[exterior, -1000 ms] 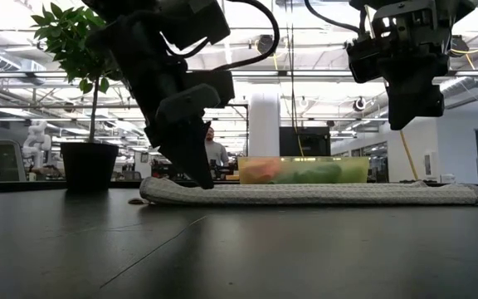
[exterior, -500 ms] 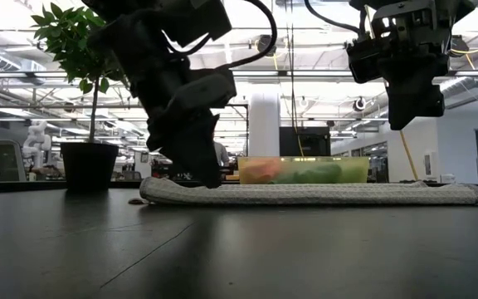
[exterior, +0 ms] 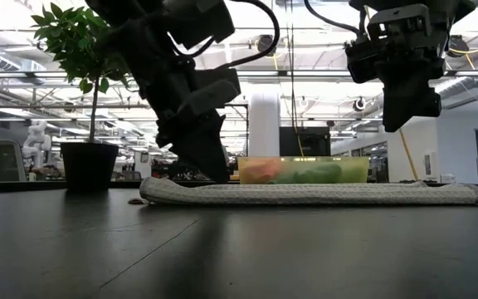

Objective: Fold microfiber towels
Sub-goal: Fold the white microfiber cloth

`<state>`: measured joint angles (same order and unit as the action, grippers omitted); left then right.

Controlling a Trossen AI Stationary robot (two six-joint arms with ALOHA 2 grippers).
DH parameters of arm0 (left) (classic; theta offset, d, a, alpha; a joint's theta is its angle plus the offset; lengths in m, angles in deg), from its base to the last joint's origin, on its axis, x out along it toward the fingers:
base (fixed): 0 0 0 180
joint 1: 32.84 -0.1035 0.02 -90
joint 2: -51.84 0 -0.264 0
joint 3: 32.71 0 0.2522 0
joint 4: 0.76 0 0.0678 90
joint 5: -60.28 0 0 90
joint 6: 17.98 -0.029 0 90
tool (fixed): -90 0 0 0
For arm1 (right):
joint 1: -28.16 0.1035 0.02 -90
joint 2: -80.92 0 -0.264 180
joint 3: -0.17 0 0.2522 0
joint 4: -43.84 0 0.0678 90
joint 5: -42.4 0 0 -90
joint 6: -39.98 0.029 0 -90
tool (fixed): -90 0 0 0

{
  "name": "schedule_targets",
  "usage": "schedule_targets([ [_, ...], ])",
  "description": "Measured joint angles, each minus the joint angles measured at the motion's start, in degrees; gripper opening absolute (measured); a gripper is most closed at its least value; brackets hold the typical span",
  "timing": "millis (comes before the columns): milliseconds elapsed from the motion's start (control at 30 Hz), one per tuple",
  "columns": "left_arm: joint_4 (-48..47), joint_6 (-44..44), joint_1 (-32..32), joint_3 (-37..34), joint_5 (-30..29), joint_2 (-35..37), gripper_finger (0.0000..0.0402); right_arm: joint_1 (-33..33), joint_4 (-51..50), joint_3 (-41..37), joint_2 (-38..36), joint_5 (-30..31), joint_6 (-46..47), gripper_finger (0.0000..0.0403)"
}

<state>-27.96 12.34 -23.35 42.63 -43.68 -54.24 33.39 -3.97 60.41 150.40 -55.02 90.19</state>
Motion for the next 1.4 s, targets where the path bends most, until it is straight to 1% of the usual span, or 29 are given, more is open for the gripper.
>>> schedule_targets([
  [267, -0.3, 2.3, -1.6, 0.0, 0.3, 0.0, 0.0081, 0.0, 0.0, 0.0, 0.0, 0.0, 0.0, 0.0040],
  [367, -2.4, 7.1, -1.5, 0.0, 0.4, 0.0, 0.0081, 0.0, 0.0, 0.0, 0.0, 0.0, 0.0, 0.0040],
  [467, -6.1, 16.1, -0.9, 0.0, 0.4, 0.0, 0.0081, 0.0, 0.0, 0.0, 0.0, 0.0, 0.2, 0.0040],
  [533, -7.4, 18.8, -0.8, 0.0, 0.4, 0.0, 0.0081, 0.0, 0.0, 0.0, 0.0, 0.0, 0.7, 0.0040],
  [600, -7.2, 18.4, -0.8, 0.0, 0.4, 0.0, 0.0081, 0.0, 0.0, 0.0, 0.0, 0.1, 0.7, 0.0040],
  [700, -6.3, 15.1, -1.4, 0.0, -0.8, 0.0, 0.0081, 0.0, 0.0, 0.0, 0.0, 0.1, 0.7, 0.0040],
  [800, -4.4, 14.8, -1.7, 0.0, -1.0, 0.0, 0.0081, 0.0, 0.0, 0.0, 0.0, 0.1, 0.7, 0.0040],
  [867, -3.4, 15.1, -1.8, 0.0, 0.3, 0.0, 0.0081, 0.0, 0.0, 0.0, 0.0, 0.1, 0.7, 0.0040],
  [933, -3.2, 17.1, -1.8, 0.0, 0.9, 0.0, 0.0081, 0.0, 0.0, 0.0, 0.0, 0.1, 0.7, 0.0040],
  [1100, -3.4, 21.2, -1.4, 0.0, 1.0, 0.0, 0.0081, 0.0, 0.0, 0.0, 0.0, 0.0, 0.7, 0.0040],
  [1233, -2.6, 19.8, -1.3, 0.0, 0.8, 0.0, 0.0081, 0.0, 0.0, 0.0, 0.0, 0.0, 1.6, 0.0040],
  [1300, -2.4, 18.6, -1.3, 0.0, 0.7, 0.0, 0.0081, 0.0, 0.0, 0.0, 0.0, 0.0, 0.0, 0.0040],
  [1400, -1.9, 18.5, -1.3, 0.0, 0.7, 0.0, 0.0081, 0.0, 0.0, 0.0, 0.0, 0.2, -5.3, 0.0040],
])
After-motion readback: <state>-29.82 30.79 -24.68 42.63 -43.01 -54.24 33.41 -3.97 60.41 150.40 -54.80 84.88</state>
